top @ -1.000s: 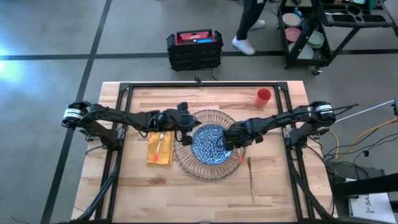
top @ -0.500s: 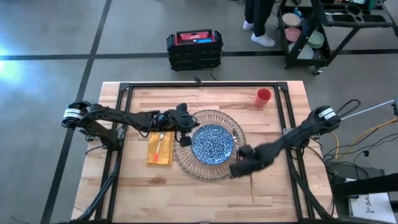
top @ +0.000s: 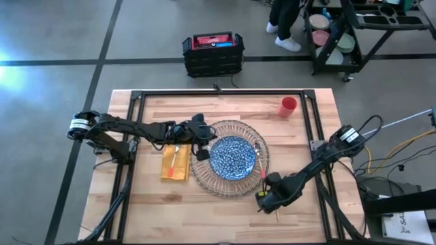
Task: Set table place
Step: Put the golden knife on the brown table mat
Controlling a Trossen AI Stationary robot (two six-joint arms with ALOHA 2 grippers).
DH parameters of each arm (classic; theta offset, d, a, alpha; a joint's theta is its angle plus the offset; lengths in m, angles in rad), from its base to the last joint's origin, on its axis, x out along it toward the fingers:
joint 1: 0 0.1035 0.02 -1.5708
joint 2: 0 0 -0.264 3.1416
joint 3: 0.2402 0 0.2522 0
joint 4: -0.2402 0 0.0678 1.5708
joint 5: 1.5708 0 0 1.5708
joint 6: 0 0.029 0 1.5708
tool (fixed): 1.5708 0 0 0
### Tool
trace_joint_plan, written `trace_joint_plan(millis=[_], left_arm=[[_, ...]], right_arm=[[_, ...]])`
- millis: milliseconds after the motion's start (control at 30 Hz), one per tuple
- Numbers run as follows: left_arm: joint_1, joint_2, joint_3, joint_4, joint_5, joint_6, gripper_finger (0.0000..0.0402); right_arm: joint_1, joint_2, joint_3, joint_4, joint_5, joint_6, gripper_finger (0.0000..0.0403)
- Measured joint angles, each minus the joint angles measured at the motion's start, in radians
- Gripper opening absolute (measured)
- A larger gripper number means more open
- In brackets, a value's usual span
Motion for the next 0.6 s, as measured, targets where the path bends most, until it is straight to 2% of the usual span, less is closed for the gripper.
trace_joint_plan(millis=[133,300,467,600], left_arm=[[0.001,0.000,0.000,0.002,0.000,0.001,0.0000],[0.003,0.000,0.000,0.003,-0.001,0.002,0.0000],[0.005,0.000,0.000,0.003,-0.003,0.004,0.0000],[0.011,0.000,0.000,0.004,-0.003,0.022,0.0000]], right_arm=[[0.004,0.032,0.003,0.009,-0.010,-0.013,0.0129],[-0.004,0.021,0.001,0.030,0.006,-0.065,0.0020],[-0.002,-0.023,-0.005,0.011,0.045,-0.064,0.0005],[-0.011,-0.090,-0.007,-0.011,0.139,-0.054,0.0003]])
